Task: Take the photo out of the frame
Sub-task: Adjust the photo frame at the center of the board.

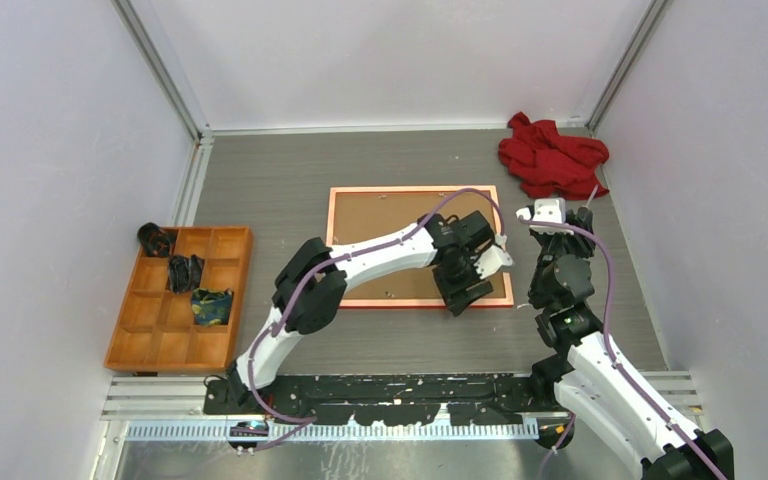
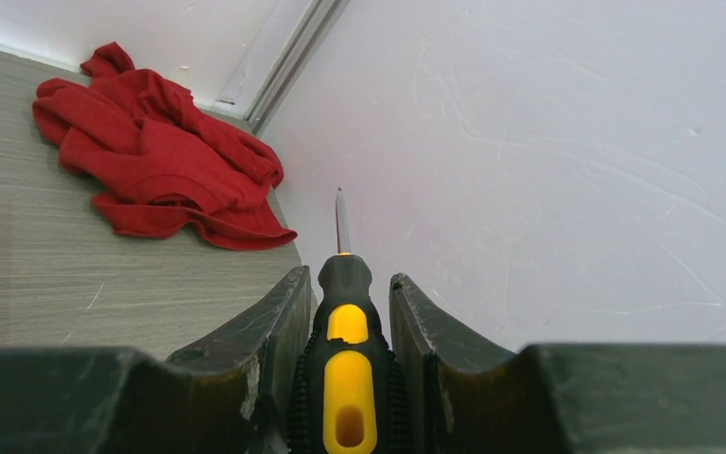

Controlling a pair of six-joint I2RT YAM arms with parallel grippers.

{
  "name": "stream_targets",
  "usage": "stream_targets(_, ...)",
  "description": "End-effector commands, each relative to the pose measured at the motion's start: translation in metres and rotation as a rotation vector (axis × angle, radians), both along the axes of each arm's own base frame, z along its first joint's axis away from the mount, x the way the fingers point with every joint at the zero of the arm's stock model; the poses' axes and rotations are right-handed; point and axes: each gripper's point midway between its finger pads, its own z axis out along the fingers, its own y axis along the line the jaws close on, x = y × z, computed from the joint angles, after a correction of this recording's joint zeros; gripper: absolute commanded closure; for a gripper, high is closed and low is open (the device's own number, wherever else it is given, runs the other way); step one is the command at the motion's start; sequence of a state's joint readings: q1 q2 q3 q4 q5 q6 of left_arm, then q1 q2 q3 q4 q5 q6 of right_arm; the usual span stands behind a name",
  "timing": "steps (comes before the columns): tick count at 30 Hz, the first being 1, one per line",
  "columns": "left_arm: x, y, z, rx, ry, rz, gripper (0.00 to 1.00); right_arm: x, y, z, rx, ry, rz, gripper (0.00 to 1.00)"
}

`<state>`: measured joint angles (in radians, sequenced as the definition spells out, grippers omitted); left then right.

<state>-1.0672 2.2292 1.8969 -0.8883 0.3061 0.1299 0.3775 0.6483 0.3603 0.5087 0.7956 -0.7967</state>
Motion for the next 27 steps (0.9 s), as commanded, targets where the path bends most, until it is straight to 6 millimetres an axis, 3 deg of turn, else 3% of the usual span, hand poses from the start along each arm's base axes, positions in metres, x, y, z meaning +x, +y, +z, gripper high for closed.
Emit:
stream_targets(1,0.02,-0.005,0.107,-0.199,-0.123,0.046,0.37,-0.002,-0.001,0.013,0.024,-0.068,-0.003,0.99)
stream_targets(6,0.073,0.038,0.155,-0.285,-0.208,0.196,0.3,-0.002,-0.001,0.014,0.026,-0.071,0.0,0.99)
stream_targets(11,0.142,0.121,0.174,-0.388,-0.144,0.47,0.23,-0.001,0.001,0.012,0.024,-0.064,0.011,0.99)
stream_targets(15,0.179,0.181,0.161,-0.402,-0.124,0.63,0.23,0.0,0.001,0.011,0.022,-0.058,0.015,0.99)
stream_targets(19,0.203,0.233,0.123,-0.363,-0.092,0.765,0.23,0.0,0.002,0.01,0.023,-0.055,0.02,0.99)
stream_targets(23,0.218,0.258,0.095,-0.37,-0.009,0.86,0.23,0.001,0.004,0.007,0.019,-0.042,0.034,0.99)
stream_targets(27,0.232,0.263,0.079,-0.391,0.033,0.89,0.21,0.006,0.011,-0.003,0.013,0.001,0.08,0.99)
